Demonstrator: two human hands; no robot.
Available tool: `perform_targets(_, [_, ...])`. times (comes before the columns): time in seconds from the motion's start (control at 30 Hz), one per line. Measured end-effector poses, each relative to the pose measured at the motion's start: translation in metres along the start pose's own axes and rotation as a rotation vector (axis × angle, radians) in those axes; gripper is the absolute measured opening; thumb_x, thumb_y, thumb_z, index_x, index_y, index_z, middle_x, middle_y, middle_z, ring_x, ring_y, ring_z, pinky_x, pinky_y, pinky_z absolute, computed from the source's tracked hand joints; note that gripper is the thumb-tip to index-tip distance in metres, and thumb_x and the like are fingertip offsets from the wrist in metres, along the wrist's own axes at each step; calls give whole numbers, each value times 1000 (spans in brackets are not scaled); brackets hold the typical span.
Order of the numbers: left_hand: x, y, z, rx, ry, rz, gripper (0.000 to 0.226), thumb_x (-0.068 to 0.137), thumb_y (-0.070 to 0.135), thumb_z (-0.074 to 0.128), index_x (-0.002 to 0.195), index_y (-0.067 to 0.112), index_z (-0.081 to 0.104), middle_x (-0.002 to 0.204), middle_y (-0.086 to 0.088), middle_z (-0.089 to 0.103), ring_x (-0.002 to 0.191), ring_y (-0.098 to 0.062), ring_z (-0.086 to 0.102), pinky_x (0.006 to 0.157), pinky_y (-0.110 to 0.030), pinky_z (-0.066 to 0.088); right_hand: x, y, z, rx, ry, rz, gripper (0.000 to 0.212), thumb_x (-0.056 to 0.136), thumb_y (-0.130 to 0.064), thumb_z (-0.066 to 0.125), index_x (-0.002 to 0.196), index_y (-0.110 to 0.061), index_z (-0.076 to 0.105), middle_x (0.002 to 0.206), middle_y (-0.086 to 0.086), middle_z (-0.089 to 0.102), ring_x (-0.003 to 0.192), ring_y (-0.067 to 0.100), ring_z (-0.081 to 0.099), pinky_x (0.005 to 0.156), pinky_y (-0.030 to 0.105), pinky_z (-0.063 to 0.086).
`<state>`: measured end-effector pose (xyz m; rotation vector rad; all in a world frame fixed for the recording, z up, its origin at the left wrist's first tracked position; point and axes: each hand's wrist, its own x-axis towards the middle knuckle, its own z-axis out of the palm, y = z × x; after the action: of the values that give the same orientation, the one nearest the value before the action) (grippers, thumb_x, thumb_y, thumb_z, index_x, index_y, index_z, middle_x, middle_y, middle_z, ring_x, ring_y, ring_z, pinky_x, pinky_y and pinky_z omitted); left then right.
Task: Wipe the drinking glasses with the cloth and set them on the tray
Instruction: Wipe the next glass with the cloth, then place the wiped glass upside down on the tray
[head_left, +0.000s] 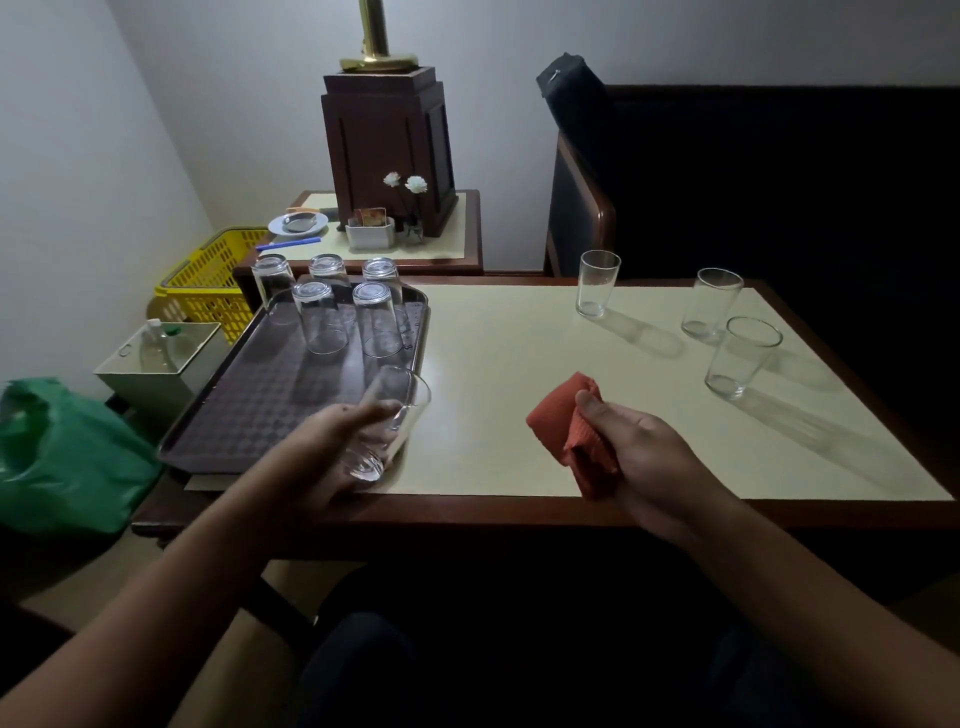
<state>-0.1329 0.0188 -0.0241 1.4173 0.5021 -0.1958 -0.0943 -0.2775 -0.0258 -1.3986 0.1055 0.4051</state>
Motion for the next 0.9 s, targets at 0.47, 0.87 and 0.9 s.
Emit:
perform_targets(0.47, [68,60,-148,687,501,227,70,67,27,97,121,9,56,105,-12,66,93,-23,64,71,-34,50,69,7,73,-250,-110,-79,20,105,-30,62,105,-13,71,71,10,73,73,36,59,58,39,37])
perform_targets(0.87, [161,78,-180,861,671,410,81,67,23,86,141,21,55,130,-9,66,115,-28,64,97,-38,53,121,14,95,-329,-175,-157,24,104,-28,63,106,-5,71,69,26,69,54,30,55,56,38,35])
perform_targets(0.9, [167,79,-183,841,681,415,77,67,25,85,138,22,56,128,-9,67,114,-28,65,97,-37,53,124,14,95,-331,-172,-159,24,104,-27,63,104,-5,70,68,26,69,53,29,54,56,37,35])
